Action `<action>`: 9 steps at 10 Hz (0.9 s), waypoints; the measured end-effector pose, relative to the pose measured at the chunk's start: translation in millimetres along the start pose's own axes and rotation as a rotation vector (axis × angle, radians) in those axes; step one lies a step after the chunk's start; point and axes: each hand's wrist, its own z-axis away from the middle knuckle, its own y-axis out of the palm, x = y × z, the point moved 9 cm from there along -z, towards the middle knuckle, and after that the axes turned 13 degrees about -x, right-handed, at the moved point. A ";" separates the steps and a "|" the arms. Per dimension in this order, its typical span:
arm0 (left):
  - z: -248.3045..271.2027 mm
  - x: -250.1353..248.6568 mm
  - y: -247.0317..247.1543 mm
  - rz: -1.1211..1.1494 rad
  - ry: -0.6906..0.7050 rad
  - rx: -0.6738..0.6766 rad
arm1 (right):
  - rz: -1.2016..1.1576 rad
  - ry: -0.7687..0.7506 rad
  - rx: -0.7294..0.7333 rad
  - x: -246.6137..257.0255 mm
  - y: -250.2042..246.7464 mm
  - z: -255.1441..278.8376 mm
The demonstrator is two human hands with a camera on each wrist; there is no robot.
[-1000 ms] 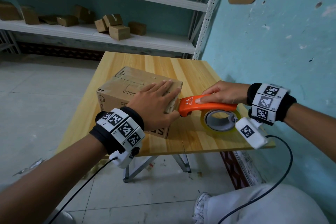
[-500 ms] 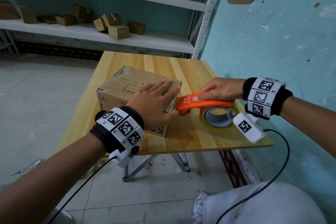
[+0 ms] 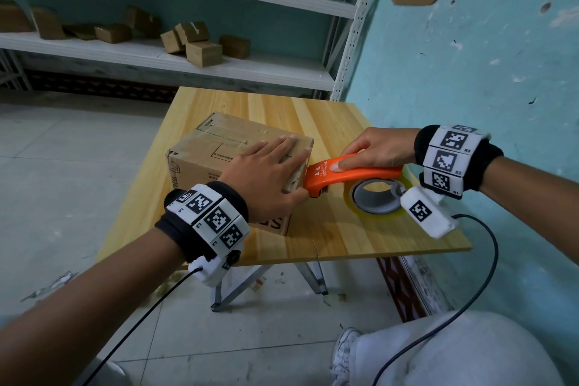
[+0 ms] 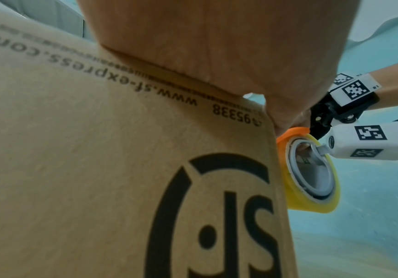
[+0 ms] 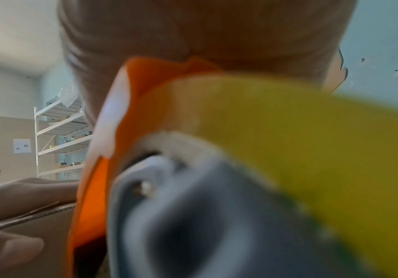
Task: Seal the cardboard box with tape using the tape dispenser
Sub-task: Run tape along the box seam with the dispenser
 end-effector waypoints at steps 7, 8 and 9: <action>-0.3 -1.0 -1.3 -0.004 0.006 -0.002 | 0.028 -0.014 0.015 1.1 -0.1 -1.7; -0.3 -0.7 -1.8 0.000 0.007 -0.004 | 0.029 -0.015 0.021 2.3 0.2 -1.9; -0.3 -0.6 -1.6 -0.002 0.006 -0.006 | 0.017 -0.009 0.027 2.6 0.8 -1.9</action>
